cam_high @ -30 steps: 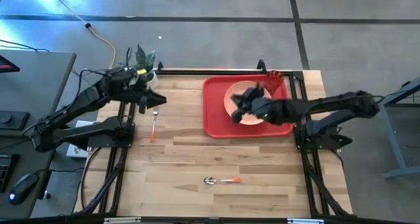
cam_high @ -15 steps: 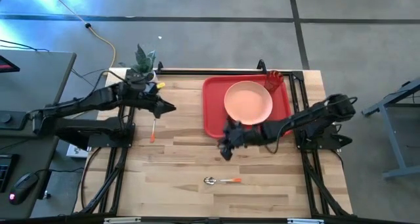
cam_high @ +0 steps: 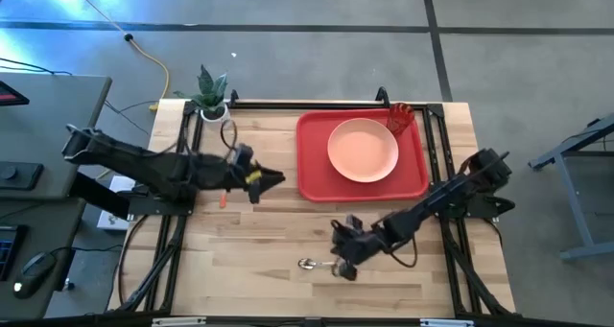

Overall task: Pick and place plate/cup/fork/spoon on tray
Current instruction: Put the orange spoon on the red tray to the left of the light pink plate

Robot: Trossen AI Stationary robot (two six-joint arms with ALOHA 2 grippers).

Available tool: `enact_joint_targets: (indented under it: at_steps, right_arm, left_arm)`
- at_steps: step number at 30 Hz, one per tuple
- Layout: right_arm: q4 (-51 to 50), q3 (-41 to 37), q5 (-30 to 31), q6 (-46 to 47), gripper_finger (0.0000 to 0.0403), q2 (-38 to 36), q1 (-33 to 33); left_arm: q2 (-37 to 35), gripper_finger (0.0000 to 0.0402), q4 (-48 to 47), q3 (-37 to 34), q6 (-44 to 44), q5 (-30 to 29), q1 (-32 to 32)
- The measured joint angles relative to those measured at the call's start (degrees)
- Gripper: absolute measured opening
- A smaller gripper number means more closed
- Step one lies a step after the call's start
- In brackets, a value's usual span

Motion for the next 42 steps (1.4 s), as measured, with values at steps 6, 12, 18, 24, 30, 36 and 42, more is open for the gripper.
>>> enact_joint_targets:
  at_steps: [6, 12, 18, 24, 30, 36, 42]
  right_arm:
    - [2.1, 0.0, 0.66, -8.25, 0.0024, 3.34, 2.23]
    - [5.82, -0.02, -2.34, -12.88, 0.0098, 6.85, 1.48]
    - [6.45, -0.02, -3.31, -14.2, 0.0134, 7.05, 1.66]
    - [8.08, -0.02, -3.08, -17.74, 0.0128, 10.04, 0.11]
    - [12.81, 0.34, -4.19, -17.22, 0.0126, 14.1, 0.21]
    - [12.69, 0.23, -1.88, -13.47, 0.0126, 14.47, 0.43]
    - [19.2, -0.42, 0.29, -14.12, 0.0126, 11.36, 0.05]
  left_arm:
    - [6.34, 0.0117, 1.35, 0.08, -5.09, -6.57, -5.9]
    - [11.92, 0.0117, 0.94, 0.55, -8.76, -11.18, -8.72]
    - [15.48, 0.0117, 1.59, 0.52, -12.03, -11.16, -10.01]
    - [18.31, 0.0117, 1.88, 0.55, -13.86, -12.4, -10.7]
    - [21.55, 0.0117, 1.95, 0.48, -16.32, -11.2, -11.93]
    - [22.05, 0.0117, 1.95, 0.5, -20.55, -8.9, -13.42]
    - [22.09, 0.0117, 6.1, 0.5, -23.75, -9.56, -15.25]
